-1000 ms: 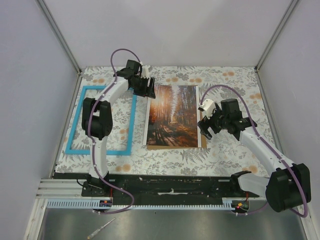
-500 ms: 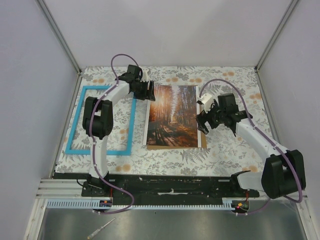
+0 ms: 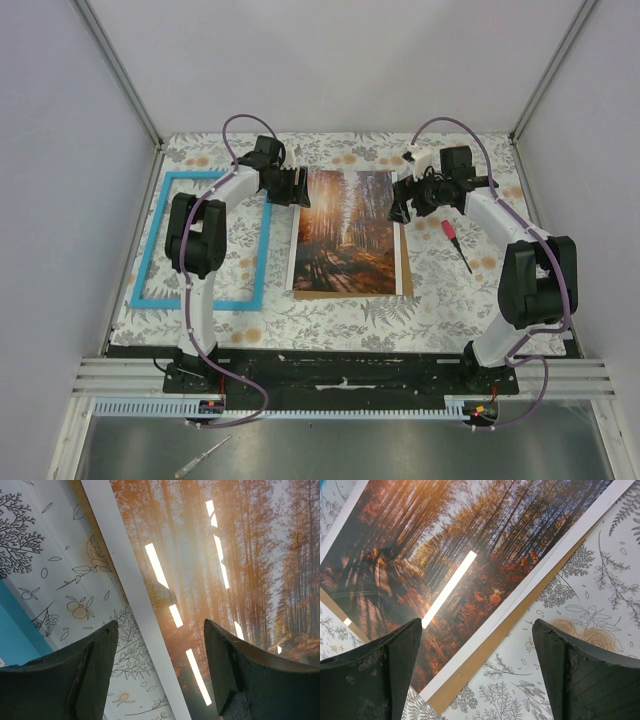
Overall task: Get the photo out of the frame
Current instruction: Adjust the photo frame item on the photo frame.
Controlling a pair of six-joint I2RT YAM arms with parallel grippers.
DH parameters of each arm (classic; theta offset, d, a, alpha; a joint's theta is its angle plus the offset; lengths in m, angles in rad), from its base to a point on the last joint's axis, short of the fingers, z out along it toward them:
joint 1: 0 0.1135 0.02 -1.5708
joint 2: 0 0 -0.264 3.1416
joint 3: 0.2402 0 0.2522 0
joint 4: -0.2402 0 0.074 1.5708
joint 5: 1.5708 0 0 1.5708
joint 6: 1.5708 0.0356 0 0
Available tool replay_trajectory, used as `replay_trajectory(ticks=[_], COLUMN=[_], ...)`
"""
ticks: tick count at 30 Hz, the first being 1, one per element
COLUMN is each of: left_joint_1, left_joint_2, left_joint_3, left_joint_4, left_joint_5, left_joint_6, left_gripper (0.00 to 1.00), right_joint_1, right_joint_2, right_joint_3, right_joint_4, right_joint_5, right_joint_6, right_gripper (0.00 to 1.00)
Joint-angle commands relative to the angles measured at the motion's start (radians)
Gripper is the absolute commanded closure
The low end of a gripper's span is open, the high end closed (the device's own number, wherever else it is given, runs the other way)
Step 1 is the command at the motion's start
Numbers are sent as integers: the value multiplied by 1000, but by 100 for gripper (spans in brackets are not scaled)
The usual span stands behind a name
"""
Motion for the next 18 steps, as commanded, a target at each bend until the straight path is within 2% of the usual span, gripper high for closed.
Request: replay_trajectory(ticks=[1, 8, 18], left_joint_1=[-2, 0, -2], left_joint_2=[-30, -53, -79], left_joint_3=[-18, -33, -67], left_joint_4=[48, 57, 63], left_joint_5=[-10, -33, -64], left_joint_6=[-17, -14, -11], left_gripper=[25, 25, 25], right_joint_1=[-12, -65, -75], right_joint_2=[14, 63, 115], right_joint_3=[17, -41, -56], right_joint_4=[11, 47, 56], right_joint_5=[-68, -121, -140], right_joint_6=[33, 70, 98], right_gripper=[2, 2, 2])
